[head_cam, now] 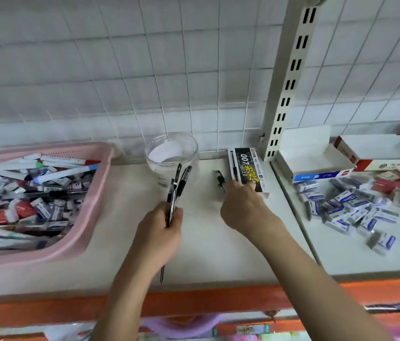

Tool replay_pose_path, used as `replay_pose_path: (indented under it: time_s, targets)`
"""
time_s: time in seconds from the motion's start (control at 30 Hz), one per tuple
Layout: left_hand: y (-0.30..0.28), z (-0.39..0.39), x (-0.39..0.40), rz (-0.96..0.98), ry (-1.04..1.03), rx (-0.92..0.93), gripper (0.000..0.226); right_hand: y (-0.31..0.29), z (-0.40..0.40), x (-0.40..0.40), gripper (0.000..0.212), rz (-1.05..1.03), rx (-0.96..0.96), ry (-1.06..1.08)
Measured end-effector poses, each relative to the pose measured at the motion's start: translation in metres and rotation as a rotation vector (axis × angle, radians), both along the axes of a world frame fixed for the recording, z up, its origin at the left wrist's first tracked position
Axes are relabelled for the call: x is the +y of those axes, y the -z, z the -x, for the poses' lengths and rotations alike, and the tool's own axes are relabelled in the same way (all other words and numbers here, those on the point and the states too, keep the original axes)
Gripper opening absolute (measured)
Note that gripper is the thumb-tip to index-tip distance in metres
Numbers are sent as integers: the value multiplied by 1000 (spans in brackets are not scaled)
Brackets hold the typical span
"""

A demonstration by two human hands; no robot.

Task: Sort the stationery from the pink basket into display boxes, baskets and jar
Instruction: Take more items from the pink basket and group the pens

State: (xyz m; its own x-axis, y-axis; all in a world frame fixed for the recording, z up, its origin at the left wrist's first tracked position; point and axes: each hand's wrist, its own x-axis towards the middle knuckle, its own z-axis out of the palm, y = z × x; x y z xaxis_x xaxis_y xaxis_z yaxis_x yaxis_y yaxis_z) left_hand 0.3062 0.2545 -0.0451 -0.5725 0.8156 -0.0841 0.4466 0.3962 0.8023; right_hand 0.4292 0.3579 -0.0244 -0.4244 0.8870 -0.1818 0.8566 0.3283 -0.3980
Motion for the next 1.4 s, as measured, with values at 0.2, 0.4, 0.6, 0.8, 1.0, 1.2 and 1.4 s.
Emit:
replay_pose_path:
  time_s: [0.2,0.4,0.6,0.8,1.0,1.2,1.4]
  targets:
    - [10,20,-5,-3,122,-6,29,17,8,-21,50,70,-58,61]
    - [16,21,-2,-20,174,-22,20,13,-9,-21,55,-79,181,117]
    - [11,15,-6,-30,139,-56,15,5,5,-11,50,-125,349,138]
    - [7,10,-8,-47,95,-122,11,1,10,4,30,-38,306,114]
    - [13,-3,14,-31,121,-116,16,6,-21,3,34,-231,255,159]
    - [14,-29,58,-55,33,-213,8,13,-70,1,36,-180,281,180]
    - [2,-47,80,60,35,16,32,18,-101,4,37,-131,339,182]
